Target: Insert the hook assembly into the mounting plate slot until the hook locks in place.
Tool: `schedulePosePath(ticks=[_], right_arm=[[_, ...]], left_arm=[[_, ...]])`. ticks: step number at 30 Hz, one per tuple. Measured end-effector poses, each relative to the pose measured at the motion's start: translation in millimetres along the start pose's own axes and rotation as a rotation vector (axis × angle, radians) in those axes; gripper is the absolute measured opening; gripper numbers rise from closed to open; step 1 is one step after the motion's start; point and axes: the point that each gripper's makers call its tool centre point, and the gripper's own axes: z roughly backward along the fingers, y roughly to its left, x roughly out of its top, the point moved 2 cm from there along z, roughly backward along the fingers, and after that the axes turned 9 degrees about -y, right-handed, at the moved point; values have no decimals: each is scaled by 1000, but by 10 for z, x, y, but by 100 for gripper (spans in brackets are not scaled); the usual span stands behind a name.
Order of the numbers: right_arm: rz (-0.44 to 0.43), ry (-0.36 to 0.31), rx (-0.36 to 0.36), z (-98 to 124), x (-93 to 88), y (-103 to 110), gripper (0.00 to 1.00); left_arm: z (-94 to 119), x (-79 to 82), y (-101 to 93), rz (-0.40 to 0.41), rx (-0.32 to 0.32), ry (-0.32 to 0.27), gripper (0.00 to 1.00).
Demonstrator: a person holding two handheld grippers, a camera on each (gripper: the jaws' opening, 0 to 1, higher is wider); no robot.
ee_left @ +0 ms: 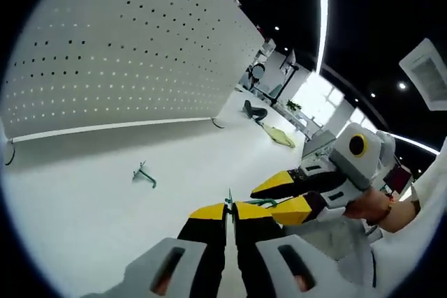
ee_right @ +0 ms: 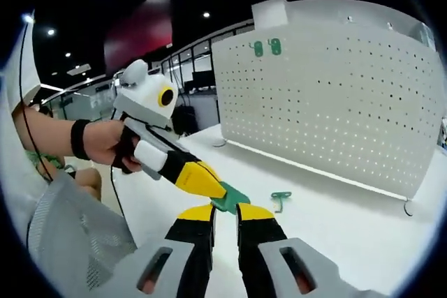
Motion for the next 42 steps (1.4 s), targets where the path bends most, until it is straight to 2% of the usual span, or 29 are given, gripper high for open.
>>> schedulePosePath(ticks=[3,7,9,10,12,18,23,26,27,32,42], right_arm=[[22,2,10,10,15,20,11],[125,32,35,23,13,57,11],[172,21,35,24,59,84,10],[206,29,62,28,64,122,10],[206,32,57,32,71,125,9],[280,55,67,30,68,130,7],[374,102,98,18,46,175,6],[399,116,109,-4,33,191,5],[447,137,120,-10,21,188,5],[465,154,130,-59,7,231,3],[515,161,152,-105,9,277,3]], left_arm=[[18,2,-26,2,-1,7,3],[41,-25,-66,12,3,40,3],[49,-32,-79,29,5,47,3],[57,-18,-102,35,-1,40,3],[67,-30,-131,36,-3,51,3],[80,-58,-157,28,6,77,3],[96,-51,-189,-16,28,96,3],[112,-51,-208,-41,45,112,3],[115,-59,-206,-46,51,122,3],[136,-87,-195,-31,59,144,3],[201,-61,-186,-36,76,137,3]])
